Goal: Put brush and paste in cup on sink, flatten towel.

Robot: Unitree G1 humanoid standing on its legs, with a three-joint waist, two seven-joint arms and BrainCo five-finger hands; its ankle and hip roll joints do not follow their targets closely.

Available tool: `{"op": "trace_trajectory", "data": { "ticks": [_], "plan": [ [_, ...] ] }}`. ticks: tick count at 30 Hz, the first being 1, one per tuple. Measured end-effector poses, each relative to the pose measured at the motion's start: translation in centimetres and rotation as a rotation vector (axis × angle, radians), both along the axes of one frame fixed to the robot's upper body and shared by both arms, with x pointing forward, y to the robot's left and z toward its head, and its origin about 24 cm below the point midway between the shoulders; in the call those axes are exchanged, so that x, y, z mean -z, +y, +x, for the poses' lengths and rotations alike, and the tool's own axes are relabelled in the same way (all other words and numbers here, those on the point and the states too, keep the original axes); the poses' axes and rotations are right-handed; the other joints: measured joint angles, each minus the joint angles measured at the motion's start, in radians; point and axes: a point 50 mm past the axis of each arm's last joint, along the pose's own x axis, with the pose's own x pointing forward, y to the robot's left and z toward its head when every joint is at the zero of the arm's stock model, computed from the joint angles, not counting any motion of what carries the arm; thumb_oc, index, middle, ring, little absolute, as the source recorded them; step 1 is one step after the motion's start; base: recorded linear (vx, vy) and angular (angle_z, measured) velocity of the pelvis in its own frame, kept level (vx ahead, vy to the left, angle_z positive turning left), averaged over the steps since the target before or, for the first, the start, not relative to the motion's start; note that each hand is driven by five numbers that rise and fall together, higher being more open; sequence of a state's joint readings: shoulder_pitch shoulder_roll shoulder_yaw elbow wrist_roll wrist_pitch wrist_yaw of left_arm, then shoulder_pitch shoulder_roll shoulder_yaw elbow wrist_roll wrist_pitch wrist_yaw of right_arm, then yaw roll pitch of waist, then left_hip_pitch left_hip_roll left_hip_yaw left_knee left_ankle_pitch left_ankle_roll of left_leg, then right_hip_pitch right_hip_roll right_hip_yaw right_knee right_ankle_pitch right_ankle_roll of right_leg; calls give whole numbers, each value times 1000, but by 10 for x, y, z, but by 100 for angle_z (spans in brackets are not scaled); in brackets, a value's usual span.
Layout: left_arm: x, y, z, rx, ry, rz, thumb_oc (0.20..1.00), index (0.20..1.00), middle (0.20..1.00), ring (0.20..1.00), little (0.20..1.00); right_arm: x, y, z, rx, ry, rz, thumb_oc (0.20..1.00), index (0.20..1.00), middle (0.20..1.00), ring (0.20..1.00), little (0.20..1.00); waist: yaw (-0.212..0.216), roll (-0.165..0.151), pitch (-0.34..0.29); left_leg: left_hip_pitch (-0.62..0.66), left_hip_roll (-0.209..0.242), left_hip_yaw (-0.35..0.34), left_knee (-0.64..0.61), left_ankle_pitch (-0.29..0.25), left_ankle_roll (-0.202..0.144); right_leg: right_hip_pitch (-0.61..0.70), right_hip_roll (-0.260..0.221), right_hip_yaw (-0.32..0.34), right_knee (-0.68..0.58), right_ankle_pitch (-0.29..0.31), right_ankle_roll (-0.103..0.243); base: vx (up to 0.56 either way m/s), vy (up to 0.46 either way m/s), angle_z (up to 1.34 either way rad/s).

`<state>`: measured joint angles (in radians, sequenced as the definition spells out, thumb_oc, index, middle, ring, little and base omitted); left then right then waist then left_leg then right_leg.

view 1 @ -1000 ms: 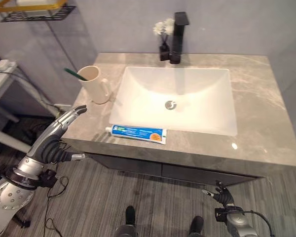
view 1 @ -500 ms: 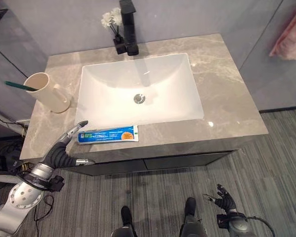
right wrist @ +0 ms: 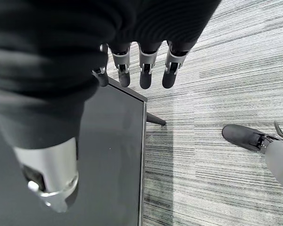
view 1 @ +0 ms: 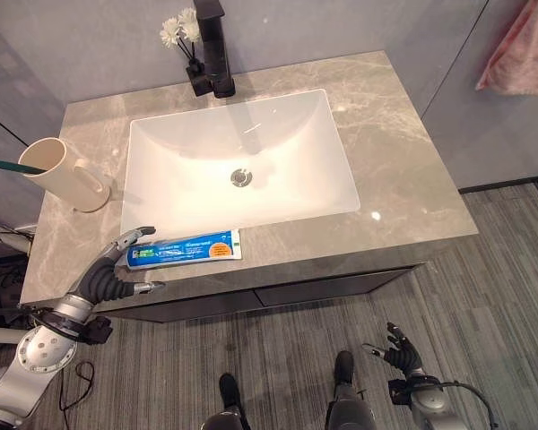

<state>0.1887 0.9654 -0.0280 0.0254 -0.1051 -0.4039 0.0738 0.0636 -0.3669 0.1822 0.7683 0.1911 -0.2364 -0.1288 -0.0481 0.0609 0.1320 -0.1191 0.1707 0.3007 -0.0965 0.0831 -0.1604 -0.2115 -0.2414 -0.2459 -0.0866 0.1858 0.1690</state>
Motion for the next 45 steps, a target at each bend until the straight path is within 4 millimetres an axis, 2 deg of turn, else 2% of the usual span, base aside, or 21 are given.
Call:
{"op": "trace_trajectory", "data": {
  "ticks": [1, 2, 4, 6, 8, 9, 10, 11, 14, 17, 21, 23, 26, 30, 34, 37, 39, 40, 42, 43, 45],
  "plan": [
    [0, 1, 0, -4, -2, 4, 567, 567, 567, 567, 567, 0, 0, 0, 0, -1, 0, 1000, 1000, 1000, 1000, 1000, 0, 0, 0, 0, 0, 0, 0, 0, 0, 0, 0, 0, 0, 0, 0, 0, 0, 0],
    [-1, 2, 2, -15, -12, 18, 542, 542, 542, 542, 542, -1, 0, 1, -2, -5, 0, 1000, 1000, 1000, 1000, 1000, -1, -1, 1, 0, 0, 1, 0, 0, 0, -1, 0, 0, 0, 0, 0, 0, 0, 0],
    [-4, 5, 6, -32, -38, 39, 523, 523, 523, 523, 523, -3, 1, 3, -6, -17, 1, 1000, 1000, 1000, 1000, 1000, -5, -4, 3, 0, 0, 5, 0, -1, 0, -3, 0, 2, 0, 0, 0, 1, 2, -4],
    [-6, 6, 7, -40, -52, 48, 576, 576, 576, 576, 576, -3, 1, 4, -6, -19, 0, 1000, 1000, 1000, 1000, 1000, -10, -7, 4, -1, 0, 8, 0, -2, -1, -6, 0, 6, 0, 0, 0, 2, 0, -4],
    [-9, 7, 11, -38, -69, 104, 545, 545, 545, 545, 545, -3, 0, 4, -6, -18, -2, 1000, 1000, 1000, 1000, 1000, -15, -8, 5, -1, 0, 10, 0, -3, -2, -8, 1, 9, 0, 1, 0, 1, 1, -2],
    [-12, 6, 12, -30, -82, 145, 492, 492, 492, 492, 492, -4, 0, 4, -7, -20, -3, 1000, 1000, 1000, 1000, 1000, -16, -9, 5, -1, 0, 11, 0, -3, -2, -8, 1, 10, 0, 1, 0, 0, 0, 0],
    [-15, 5, 14, -13, -96, 192, 391, 391, 391, 391, 391, -4, 0, 5, -7, -21, -5, 1000, 1000, 1000, 1000, 1000, -17, -10, 6, -1, 0, 11, 0, -4, -2, -8, 1, 10, 0, 1, 0, 0, 0, 0],
    [-17, 2, 16, 14, -103, 238, 200, 200, 200, 200, 200, -4, -1, 5, -10, -21, -9, 1000, 1000, 1000, 1000, 1000, -17, -11, 7, -1, 0, 11, 0, -4, -2, -8, 2, 10, 0, 2, -1, 0, 0, 0],
    [-24, -8, 20, 117, -136, 387, 200, 200, 200, 200, 200, -5, -2, 5, -15, -24, -20, 1000, 1000, 1000, 1000, 1000, -18, -13, 8, 3, 0, 14, 0, -4, -2, -8, 2, 14, 0, 3, -1, 7, 0, -2],
    [-23, -15, 24, 151, -154, 424, 200, 200, 200, 200, 200, -4, -4, 4, -3, -20, -31, 1000, 1000, 1000, 1000, 1000, -20, -19, 12, 14, 0, 18, 0, -4, -3, -1, 3, 16, 0, 3, -1, 15, -1, -3],
    [-25, -22, 30, 182, -185, 472, 200, 200, 200, 200, 200, 7, -12, -10, 35, 53, -51, 1000, 1000, 1000, 1000, 1000, -21, -36, 10, 22, 1, 19, 0, -4, -3, 6, 4, 18, 0, 6, -3, 14, 2, 0],
    [-20, -24, 34, 192, -183, 508, 200, 200, 200, 200, 200, 18, -20, -25, 92, 130, -72, 1000, 1000, 1000, 1000, 1000, -22, -44, 7, 54, 2, 20, 0, -7, -4, 37, 5, 17, 0, 4, -2, 46, 6, -1],
    [-11, -26, 35, 200, -180, 574, 200, 200, 200, 200, 200, 25, -37, -40, 277, 174, -57, 1000, 1000, 1000, 1000, 1000, -25, -56, -6, 96, 3, 25, -1, -17, -5, 76, 5, 19, 0, -5, 4, 29, 25, -5],
    [-4, -24, 33, 191, -182, 639, 200, 200, 200, 200, 200, 18, -57, -44, 533, 98, 1, 1000, 1000, 1000, 1000, 1000, -39, -84, -51, 112, 3, 29, -1, -17, -5, 90, 6, 23, 0, -5, 4, 6, 13, -2],
    [-1, -21, 33, 182, -187, 721, 200, 200, 200, 200, 200, -1, -73, -31, 665, -52, 30, 1000, 1000, 1000, 1000, 1000, -52, -104, -79, 137, 4, 34, -1, -20, -5, 111, 7, 28, 0, -5, 3, 0, 7, -3],
    [-1, -19, 34, 159, -215, 755, 200, 200, 200, 200, 200, -41, -91, -6, 683, -275, -9, 1000, 1000, 1000, 1000, 1000, -60, -108, -98, 153, 6, 40, -2, -20, -5, 123, 10, 40, 0, -3, 0, -2, 5, -7],
    [-4, -19, 35, 155, -242, 768, 200, 200, 200, 200, 200, -60, -99, 3, 694, -369, -32, 1000, 1000, 1000, 1000, 1000, -67, -109, -112, 154, 10, 38, -2, -25, -5, 126, 13, 39, -2, -6, 1, 0, 0, 0],
    [-8, -20, 37, 147, -274, 774, 200, 200, 200, 200, 200, -82, -104, 13, 694, -472, -56, 1000, 1000, 1000, 1000, 1000, -72, -107, -122, 158, 12, 37, -1, -22, -2, 129, 16, 38, 0, -6, 0, 0, 0, 0],
    [-16, -22, 42, 123, -336, 765, 200, 200, 200, 200, 200, -116, -104, 29, 641, -611, -110, 1000, 1000, 1000, 1000, 1000, -77, -107, -135, 161, 14, 37, -2, -22, -3, 132, 18, 39, 0, -4, -3, 0, 0, 0],
    [-20, -24, 45, 113, -361, 760, 200, 200, 200, 200, 200, -126, -104, 34, 617, -651, -129, 1000, 1000, 1000, 1000, 1000, -76, -108, -136, 166, 15, 37, -2, -22, -3, 137, 18, 39, 0, -4, -3, 0, 0, 0],
    [-37, -33, 52, 98, -463, 752, 200, 200, 200, 200, 200, -155, -99, 47, 547, -761, -167, 1000, 1000, 1000, 1000, 1000, -77, -115, -149, 172, 18, 37, -1, -22, -3, 143, 21, 39, -1, -4, -4, -24, -4, 0]
  ]
}}
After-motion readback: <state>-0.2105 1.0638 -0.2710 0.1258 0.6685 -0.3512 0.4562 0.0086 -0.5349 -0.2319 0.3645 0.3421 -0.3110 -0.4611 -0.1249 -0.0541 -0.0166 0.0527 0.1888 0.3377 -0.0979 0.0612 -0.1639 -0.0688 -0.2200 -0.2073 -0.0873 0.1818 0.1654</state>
